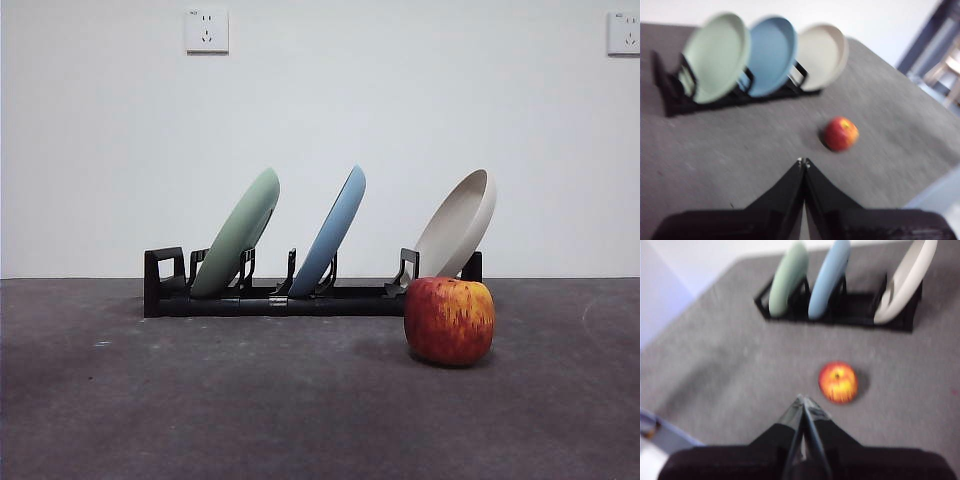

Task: Take the green plate from the plate rack,put the plate on the table,take the apple from the table,put the apple in the plate

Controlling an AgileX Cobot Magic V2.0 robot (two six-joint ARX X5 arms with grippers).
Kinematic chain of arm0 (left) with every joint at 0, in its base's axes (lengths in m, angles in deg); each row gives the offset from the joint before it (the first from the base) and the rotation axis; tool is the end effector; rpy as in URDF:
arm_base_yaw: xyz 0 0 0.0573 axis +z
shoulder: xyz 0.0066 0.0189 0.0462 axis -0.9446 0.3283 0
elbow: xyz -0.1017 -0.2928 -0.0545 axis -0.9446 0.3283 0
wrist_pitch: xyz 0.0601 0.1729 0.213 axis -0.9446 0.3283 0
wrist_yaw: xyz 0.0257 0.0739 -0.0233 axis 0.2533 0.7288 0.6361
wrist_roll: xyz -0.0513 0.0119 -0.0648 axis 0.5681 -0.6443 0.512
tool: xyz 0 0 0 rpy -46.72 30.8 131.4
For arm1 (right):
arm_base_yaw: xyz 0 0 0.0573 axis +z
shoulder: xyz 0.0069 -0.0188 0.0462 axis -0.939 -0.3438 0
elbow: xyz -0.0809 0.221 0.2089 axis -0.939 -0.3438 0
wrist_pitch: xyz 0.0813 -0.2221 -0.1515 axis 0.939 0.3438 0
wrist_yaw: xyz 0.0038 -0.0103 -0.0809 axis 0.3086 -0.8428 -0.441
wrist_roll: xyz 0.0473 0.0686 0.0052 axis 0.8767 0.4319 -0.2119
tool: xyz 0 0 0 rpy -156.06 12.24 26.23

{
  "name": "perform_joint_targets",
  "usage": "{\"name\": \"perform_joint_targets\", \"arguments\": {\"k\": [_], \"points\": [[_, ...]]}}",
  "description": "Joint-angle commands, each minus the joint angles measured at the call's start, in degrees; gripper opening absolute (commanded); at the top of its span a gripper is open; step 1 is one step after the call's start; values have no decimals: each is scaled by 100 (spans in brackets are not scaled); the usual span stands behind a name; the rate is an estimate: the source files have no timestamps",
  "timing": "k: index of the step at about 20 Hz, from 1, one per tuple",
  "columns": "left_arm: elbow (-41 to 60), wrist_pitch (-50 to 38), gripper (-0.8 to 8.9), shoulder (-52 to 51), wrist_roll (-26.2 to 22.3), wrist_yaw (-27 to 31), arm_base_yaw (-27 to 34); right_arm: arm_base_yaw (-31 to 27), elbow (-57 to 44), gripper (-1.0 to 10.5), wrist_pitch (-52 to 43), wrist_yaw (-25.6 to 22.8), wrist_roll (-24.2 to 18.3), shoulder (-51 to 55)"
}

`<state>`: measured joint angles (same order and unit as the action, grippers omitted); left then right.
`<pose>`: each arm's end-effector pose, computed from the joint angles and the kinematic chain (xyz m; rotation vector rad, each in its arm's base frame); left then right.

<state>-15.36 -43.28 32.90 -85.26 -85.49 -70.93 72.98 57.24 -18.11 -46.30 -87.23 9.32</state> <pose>0.0811 -0.0424 0.3223 -0.2004 0.4378 -0.6251 0.0945 0.0402 0.3612 0.1280 0.5413 0.5640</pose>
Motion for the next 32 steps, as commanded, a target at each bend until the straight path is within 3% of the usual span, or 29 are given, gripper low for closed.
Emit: {"name": "perform_joint_targets", "arguments": {"k": [1, 10, 11, 13, 14, 15, 24, 32], "points": [[-140, 404, -8, 33, -610, -240, 13, 20, 160, -11, 584, 13, -748, -153], [-275, 1027, 9, 55, -984, -208, 9, 201, 186, 11, 1126, 4, -977, -273], [-275, 1027, 72, 55, -966, -195, 9, 201, 186, 35, 1126, 2, -977, -273], [-275, 1025, 427, 55, -920, -197, 9, 201, 186, 339, 1126, 2, -931, -273], [-275, 1023, 567, 55, -922, -197, 9, 201, 186, 556, 1126, 2, -861, -273], [-275, 1021, 573, 55, -920, -201, 9, 201, 186, 665, 1123, -7, -824, -289], [-282, 645, 572, 256, -861, -201, 9, 201, 186, 662, 1126, 0, -826, -337], [-955, -1196, 569, 2070, -658, -186, -212, 201, 186, 662, 1123, 0, -826, -376]]}}
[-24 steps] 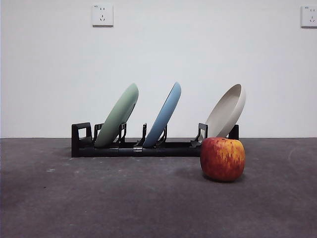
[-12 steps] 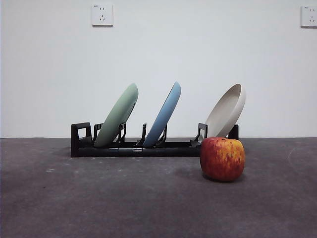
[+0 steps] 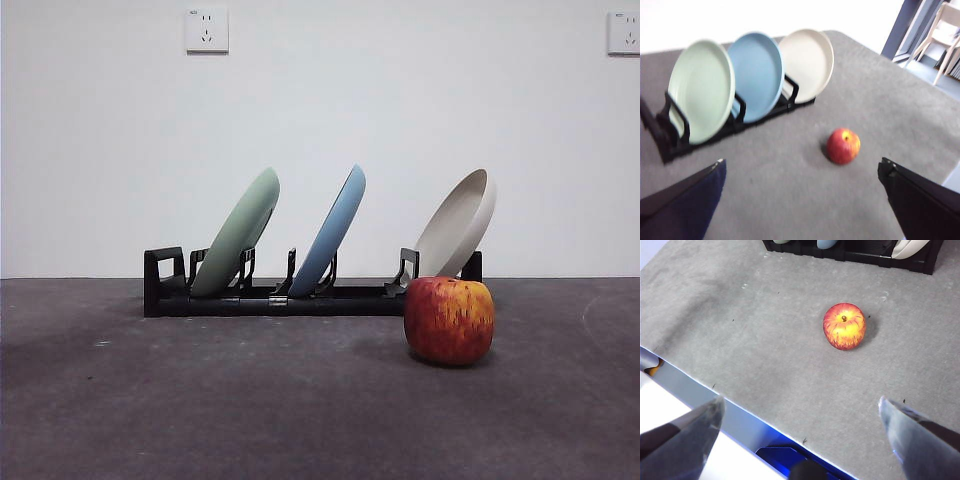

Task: Take the green plate from the plate rack,put the plate on the table,take the apple from the table,put the apple in the plate

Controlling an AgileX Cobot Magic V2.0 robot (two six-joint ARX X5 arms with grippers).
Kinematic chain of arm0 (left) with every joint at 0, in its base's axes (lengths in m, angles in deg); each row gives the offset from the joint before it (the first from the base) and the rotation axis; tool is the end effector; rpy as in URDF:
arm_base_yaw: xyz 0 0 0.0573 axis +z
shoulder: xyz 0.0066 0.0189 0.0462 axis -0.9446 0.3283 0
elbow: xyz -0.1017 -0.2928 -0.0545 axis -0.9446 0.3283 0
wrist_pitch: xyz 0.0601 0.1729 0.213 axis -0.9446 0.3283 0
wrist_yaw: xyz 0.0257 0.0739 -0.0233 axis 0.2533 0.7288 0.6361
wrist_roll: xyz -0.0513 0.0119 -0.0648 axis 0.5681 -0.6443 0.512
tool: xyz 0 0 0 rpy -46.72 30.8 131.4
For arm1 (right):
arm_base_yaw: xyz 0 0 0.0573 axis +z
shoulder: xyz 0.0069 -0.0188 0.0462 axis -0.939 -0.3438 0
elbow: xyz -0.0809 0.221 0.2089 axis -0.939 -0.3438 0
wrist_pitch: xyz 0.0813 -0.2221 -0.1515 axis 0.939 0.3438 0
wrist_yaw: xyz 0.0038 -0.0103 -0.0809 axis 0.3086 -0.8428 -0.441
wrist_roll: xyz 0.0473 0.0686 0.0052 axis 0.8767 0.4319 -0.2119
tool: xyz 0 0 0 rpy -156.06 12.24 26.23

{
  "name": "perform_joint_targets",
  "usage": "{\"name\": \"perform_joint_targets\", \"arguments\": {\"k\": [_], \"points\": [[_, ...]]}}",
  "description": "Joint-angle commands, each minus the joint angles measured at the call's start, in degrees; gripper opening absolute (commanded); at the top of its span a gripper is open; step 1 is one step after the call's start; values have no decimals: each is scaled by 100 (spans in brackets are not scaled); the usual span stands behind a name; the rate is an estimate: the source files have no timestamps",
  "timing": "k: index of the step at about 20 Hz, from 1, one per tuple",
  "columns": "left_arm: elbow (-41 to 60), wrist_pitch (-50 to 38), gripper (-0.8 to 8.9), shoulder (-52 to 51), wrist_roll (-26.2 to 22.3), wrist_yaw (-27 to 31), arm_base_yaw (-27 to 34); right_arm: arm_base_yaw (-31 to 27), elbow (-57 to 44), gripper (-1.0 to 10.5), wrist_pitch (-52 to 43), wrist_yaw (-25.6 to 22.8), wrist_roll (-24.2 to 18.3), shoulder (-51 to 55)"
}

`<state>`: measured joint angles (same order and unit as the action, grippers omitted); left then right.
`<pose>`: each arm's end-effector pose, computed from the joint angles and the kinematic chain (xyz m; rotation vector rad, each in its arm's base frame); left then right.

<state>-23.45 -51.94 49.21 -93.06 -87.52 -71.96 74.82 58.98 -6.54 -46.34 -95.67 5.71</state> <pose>0.1440 -0.0471 0.3646 -0.0729 0.3843 -0.7050 0.0907 0.0430 0.3463 0.0354 0.7308 0.6332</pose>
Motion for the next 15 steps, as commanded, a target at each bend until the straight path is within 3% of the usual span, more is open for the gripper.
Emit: {"name": "perform_joint_targets", "arguments": {"k": [1, 7, 15], "points": [[-308, -586, 565, 811, 140, 39, -219, 17, 11, 661, -33, 4, 17, -31], [-1478, -1666, 565, 3106, 68, 973, -1049, 17, 11, 661, -33, 4, 17, -166], [-2828, -2570, 565, 5676, -63, 1915, -1580, 17, 11, 661, -31, 4, 17, -238]]}}
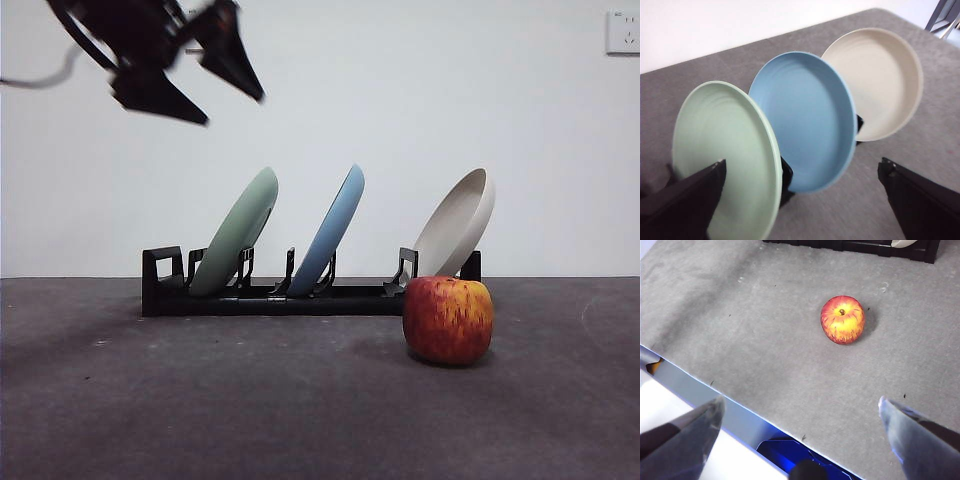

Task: Take the green plate from the plate rack,put the plate on the table,take the apple from the table,put the apple in the plate

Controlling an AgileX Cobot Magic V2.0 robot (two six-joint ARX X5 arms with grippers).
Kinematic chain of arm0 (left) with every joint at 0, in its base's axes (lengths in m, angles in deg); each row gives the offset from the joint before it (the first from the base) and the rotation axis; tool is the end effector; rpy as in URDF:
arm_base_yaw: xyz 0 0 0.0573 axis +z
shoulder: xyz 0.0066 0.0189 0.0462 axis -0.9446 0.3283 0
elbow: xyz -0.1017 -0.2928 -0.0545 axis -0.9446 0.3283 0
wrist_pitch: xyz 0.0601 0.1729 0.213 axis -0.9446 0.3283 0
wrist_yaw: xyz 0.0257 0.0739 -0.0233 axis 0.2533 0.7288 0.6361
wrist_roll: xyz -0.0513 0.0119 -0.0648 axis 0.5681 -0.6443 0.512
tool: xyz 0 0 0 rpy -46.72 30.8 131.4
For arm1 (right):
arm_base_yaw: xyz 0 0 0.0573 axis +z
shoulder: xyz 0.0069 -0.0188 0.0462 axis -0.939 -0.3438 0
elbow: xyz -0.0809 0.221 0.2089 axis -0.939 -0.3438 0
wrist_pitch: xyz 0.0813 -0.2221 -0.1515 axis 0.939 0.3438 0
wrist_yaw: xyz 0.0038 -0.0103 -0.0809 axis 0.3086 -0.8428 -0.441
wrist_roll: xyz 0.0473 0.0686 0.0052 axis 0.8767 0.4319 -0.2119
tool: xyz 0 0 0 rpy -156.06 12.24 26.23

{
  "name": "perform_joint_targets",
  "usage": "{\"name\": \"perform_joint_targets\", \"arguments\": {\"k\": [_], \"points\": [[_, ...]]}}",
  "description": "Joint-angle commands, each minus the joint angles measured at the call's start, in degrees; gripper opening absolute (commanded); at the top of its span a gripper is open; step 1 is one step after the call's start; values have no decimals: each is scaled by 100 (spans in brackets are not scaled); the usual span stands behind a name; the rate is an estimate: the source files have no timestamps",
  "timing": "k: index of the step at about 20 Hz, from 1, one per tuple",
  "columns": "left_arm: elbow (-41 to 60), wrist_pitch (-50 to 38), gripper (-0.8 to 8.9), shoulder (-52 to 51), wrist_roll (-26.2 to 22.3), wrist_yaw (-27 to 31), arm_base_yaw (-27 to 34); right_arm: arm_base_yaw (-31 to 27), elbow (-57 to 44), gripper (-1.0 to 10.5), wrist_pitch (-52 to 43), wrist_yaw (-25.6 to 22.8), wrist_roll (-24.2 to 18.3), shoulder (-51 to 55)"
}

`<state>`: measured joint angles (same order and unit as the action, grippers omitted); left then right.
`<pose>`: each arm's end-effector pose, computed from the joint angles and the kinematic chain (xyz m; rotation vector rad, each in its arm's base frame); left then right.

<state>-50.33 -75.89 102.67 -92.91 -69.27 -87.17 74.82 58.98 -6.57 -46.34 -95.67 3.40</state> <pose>0.4094 -0.1461 0.3428 0.0468 0.4560 -0.6529 0.1004 0.0438 0.3432 0.0449 0.7701 0.6328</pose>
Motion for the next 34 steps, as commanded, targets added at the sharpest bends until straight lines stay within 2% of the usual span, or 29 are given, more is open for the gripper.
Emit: {"name": "perform_joint_targets", "arguments": {"k": [1, 6, 11, 12, 14, 16, 19, 21, 24, 30, 34], "points": [[-256, -282, 565, 560, -79, 208, -98, 17, 11, 661, -28, 4, 17, -7], [-452, -824, 565, 1314, -79, 623, -192, 17, 11, 661, -28, 4, 15, -7], [-452, -1027, 553, 1696, -72, 619, -205, 17, 11, 660, -28, 4, 15, -7], [-452, -1021, 489, 1729, -57, 605, -214, 17, 11, 660, -28, 4, 15, -7], [-452, -1010, 269, 1749, -7, 555, -232, 17, 11, 660, -28, 4, 15, -7], [-452, -994, 101, 1749, -7, 535, -232, 17, 11, 660, -28, 4, 15, -7], [-452, -938, -7, 1749, 114, 531, -232, 17, 11, 659, -28, 4, 15, -7], [-452, -944, -7, 1749, 166, 400, -232, 17, 11, 659, -28, 4, 13, -7], [-452, -1008, -7, 1746, 516, 118, -192, 17, 11, 659, -28, 4, 13, -7], [-455, -1027, -7, 1502, 1172, 2, -44, 17, 11, 658, -28, 4, 13, -7], [-455, -1032, -7, 903, 1191, -37, -4, 17, 11, 658, -28, 4, 11, -7]]}}
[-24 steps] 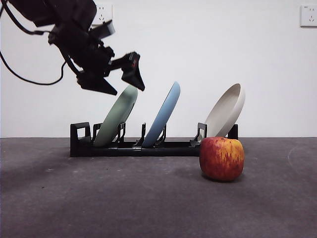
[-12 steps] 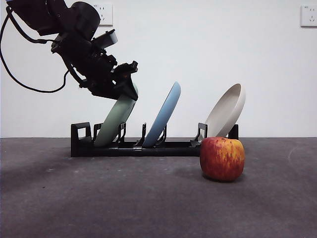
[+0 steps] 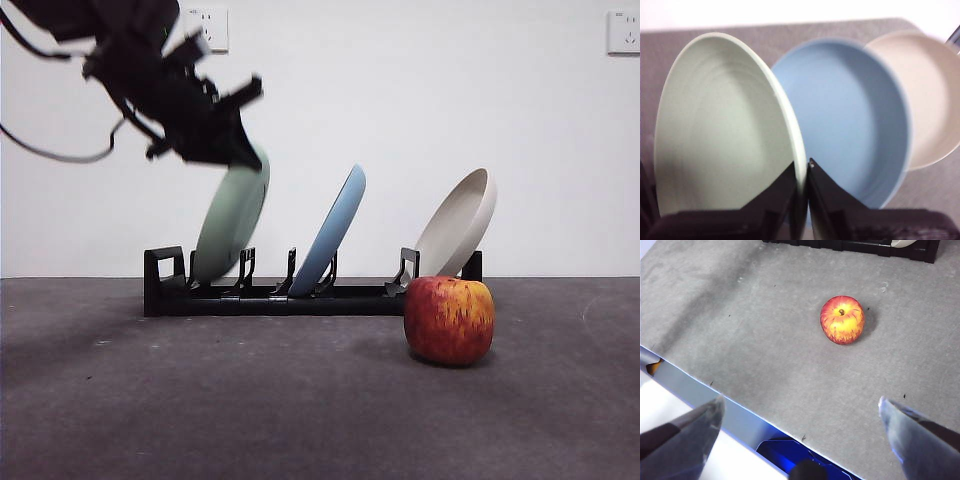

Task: Take the green plate from the plate rack,put the plate on the table,take the apple from the table,put the apple in the plate

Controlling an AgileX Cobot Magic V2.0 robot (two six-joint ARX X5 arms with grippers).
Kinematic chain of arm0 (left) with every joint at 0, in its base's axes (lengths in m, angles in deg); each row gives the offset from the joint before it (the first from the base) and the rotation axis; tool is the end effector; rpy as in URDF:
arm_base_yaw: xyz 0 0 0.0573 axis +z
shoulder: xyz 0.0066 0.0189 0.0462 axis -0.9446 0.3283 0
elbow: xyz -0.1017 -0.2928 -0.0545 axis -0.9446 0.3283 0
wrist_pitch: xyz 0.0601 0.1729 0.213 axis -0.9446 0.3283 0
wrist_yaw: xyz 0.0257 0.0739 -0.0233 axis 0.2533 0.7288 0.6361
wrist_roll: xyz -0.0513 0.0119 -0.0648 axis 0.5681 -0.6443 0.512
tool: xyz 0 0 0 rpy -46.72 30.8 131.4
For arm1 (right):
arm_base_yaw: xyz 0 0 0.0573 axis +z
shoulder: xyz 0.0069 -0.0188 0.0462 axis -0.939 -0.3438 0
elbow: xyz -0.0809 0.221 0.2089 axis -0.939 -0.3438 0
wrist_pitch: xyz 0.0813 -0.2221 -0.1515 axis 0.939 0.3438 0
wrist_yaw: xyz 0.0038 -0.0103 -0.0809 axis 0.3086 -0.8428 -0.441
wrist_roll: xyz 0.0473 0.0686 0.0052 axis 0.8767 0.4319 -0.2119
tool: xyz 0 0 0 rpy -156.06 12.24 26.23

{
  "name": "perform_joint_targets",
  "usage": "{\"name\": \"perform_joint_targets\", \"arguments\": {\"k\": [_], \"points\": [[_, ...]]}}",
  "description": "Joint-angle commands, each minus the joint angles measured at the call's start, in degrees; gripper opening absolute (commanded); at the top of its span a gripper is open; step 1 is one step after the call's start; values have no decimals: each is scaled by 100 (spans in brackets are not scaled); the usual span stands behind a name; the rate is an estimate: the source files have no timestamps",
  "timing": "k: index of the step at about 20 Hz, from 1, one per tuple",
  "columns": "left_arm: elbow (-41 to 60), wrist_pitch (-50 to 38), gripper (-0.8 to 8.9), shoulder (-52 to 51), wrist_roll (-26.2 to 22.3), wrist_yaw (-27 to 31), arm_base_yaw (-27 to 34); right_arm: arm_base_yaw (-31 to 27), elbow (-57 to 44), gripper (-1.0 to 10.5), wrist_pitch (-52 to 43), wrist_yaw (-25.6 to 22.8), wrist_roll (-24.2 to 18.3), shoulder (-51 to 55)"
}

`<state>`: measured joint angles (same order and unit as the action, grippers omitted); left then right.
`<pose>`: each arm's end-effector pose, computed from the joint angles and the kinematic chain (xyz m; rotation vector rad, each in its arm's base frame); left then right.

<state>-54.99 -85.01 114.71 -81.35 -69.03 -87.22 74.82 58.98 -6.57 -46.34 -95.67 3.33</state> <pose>0.4697 -0.1639 0.3004 -0.1422 0.4888 -0.6045 0.1007 0.0438 0.3431 0.0452 0.7713 0.6327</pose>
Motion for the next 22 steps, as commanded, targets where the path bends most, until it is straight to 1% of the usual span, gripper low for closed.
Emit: {"name": "perform_joint_targets", "arguments": {"k": [1, 3, 5, 7, 8, 11, 12, 15, 16, 18, 20, 22], "points": [[11, -118, -7, -485, 33, -61, 4, 17, 11, 658, -28, 4, 11, 0], [11, -28, -7, -914, 24, -85, 2, 17, 11, 658, -28, 4, 11, 0], [11, 378, -7, -1443, -142, -118, -17, 17, 11, 658, -28, 4, 11, 0], [11, 1126, -6, -2024, -662, -155, -146, 17, 11, 658, -28, 4, 11, 0], [11, 1567, -6, -2304, -929, 48, -258, 17, 11, 658, -31, 4, 11, 0], [11, 2914, -6, -2929, -1956, 1097, -846, 17, 11, 658, -31, 4, 15, 0], [11, 3246, -5, -3016, -2155, 1355, -1110, 17, 11, 658, -31, 4, 15, 0], [96, 4096, -5, -3012, -2531, 2079, -1956, 17, 11, 658, -31, 7, 15, 0], [269, 4175, -5, -3003, -2586, 2315, -2245, 17, 11, 658, -31, 7, 15, 0], [833, 4068, -5, -2997, -2557, 2739, -2837, 17, 11, 658, -33, 7, 15, 0], [1602, 3674, -5, -2983, -2553, 3167, -3303, 17, 11, 658, -33, 9, 15, 0], [2315, 3073, -5, -2914, -2570, 3285, -3613, 17, 11, 658, -31, 9, 15, 0]]}}
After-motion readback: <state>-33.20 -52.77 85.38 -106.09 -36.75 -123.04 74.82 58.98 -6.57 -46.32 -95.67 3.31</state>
